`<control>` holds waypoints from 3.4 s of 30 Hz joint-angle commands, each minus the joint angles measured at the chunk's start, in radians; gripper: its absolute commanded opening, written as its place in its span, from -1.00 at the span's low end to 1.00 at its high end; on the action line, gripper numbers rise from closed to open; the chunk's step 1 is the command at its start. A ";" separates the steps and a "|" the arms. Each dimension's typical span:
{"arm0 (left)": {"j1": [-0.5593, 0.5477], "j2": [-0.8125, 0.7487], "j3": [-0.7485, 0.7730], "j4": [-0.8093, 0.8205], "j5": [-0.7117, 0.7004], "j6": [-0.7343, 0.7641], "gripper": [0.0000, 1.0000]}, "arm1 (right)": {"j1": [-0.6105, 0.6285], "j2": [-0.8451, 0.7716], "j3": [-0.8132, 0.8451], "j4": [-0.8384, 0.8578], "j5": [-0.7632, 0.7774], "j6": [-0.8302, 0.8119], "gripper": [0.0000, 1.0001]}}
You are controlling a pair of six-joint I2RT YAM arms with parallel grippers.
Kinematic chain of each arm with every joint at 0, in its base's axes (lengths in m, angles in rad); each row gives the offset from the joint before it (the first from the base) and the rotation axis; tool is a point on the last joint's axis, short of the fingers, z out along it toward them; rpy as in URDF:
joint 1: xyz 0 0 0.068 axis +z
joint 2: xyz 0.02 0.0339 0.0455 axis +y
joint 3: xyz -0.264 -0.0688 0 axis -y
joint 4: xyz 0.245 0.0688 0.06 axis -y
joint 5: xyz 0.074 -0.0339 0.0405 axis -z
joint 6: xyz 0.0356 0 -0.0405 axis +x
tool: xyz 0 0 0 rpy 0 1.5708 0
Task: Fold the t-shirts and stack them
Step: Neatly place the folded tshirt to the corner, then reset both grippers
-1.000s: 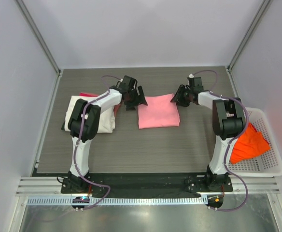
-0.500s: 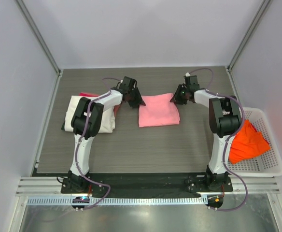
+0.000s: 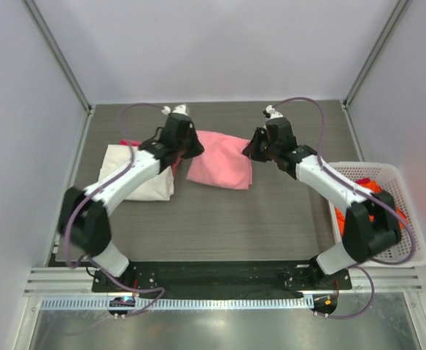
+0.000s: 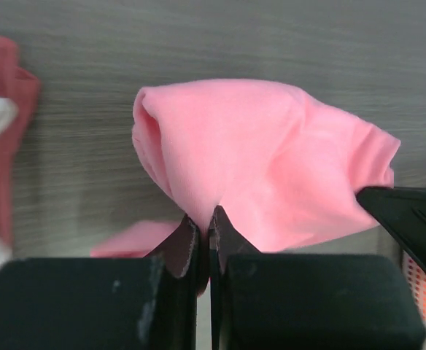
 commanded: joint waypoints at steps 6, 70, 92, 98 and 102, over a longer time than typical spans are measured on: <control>0.180 -0.523 -0.142 -0.306 0.009 0.098 -1.00 | 0.262 -0.253 0.094 -0.070 0.158 0.070 -0.97; 0.672 -0.371 0.094 -0.471 0.237 0.148 0.96 | 0.361 0.223 0.332 0.111 0.235 0.071 0.65; 0.056 0.101 0.132 -0.251 0.050 0.139 0.75 | 0.071 -0.578 -0.222 -0.239 0.471 -0.050 0.40; 0.046 0.185 0.102 -0.188 0.045 0.152 0.81 | 0.072 -0.673 -0.296 -0.264 0.517 -0.033 0.71; 0.020 0.183 0.025 -0.162 0.019 0.149 0.81 | 0.072 -0.716 -0.328 -0.265 0.501 -0.005 0.81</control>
